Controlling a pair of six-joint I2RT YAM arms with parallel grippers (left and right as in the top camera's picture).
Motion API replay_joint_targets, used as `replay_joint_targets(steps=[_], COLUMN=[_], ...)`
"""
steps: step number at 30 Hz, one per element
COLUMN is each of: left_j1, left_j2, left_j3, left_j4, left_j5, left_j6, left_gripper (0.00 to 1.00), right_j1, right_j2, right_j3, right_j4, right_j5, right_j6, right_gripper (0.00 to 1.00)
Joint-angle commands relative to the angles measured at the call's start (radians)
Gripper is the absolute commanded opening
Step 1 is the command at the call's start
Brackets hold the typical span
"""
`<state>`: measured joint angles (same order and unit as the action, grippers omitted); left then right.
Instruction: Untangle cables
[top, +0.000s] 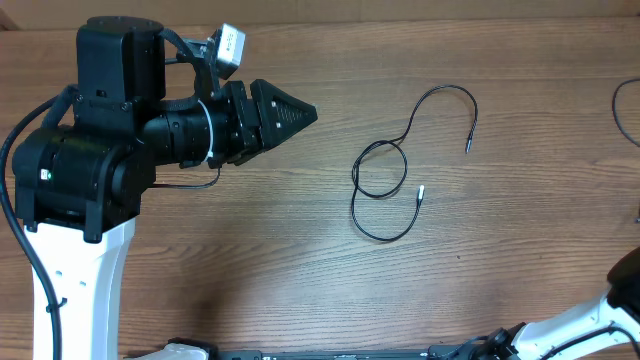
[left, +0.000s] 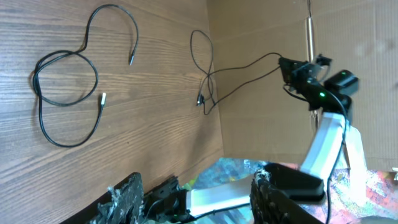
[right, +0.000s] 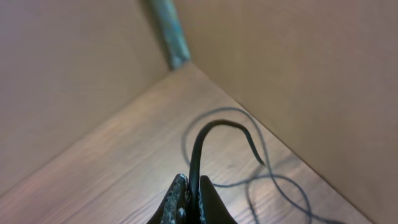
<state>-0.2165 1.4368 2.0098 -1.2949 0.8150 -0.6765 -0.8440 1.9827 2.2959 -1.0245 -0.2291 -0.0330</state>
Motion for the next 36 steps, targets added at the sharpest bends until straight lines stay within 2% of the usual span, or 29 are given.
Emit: replay_joint_targets(steps=[1,8,9,10,11,20,27,32,36], left_j1=[-0.001,-0.001,-0.002,-0.002,-0.002,0.000,-0.001,-0.001,-0.001], left_j2=[-0.001,-0.001,-0.001,-0.001,-0.001,-0.001,-0.001,-0.001,-0.001], left_j3=[0.021,0.021,0.021,0.021,0.021,0.021,0.021,0.021,0.021], left_j4=[-0.013,-0.018,-0.019,-0.019,-0.019,-0.016,-0.018,-0.022,-0.042], left_j5=[0.013,0.013,0.013,0.014,0.014,0.016,0.017,0.021,0.021], left_j6=[0.027,0.035,0.035,0.037,0.042,0.094,0.120,0.153,0.169], left_gripper=[0.56,0.56,0.56,0.56,0.56,0.65,0.68,0.70,0.71], right_j1=[-0.018,-0.028,-0.028,-0.028,-0.028,-0.001,0.111,0.267,0.439], right_j2=[0.031,0.117,0.125,0.134,0.135,0.097,0.055,0.056,0.057], right_j3=[0.000,0.000,0.000,0.000,0.000,0.005,0.006,0.005,-0.014], right_j4=[0.024,0.011,0.005,0.000,-0.005,0.025,-0.005,-0.168,-0.338], right_j5=[0.081,0.232,0.245,0.245,0.222,-0.211,-0.555,-0.549,-0.440], right_j6=[0.027,0.074,0.088,0.094,0.093,0.092,0.025,-0.015,-0.091], right_gripper=[0.04,0.06,0.25,0.67,1.00,1.00,1.00,1.00,1.00])
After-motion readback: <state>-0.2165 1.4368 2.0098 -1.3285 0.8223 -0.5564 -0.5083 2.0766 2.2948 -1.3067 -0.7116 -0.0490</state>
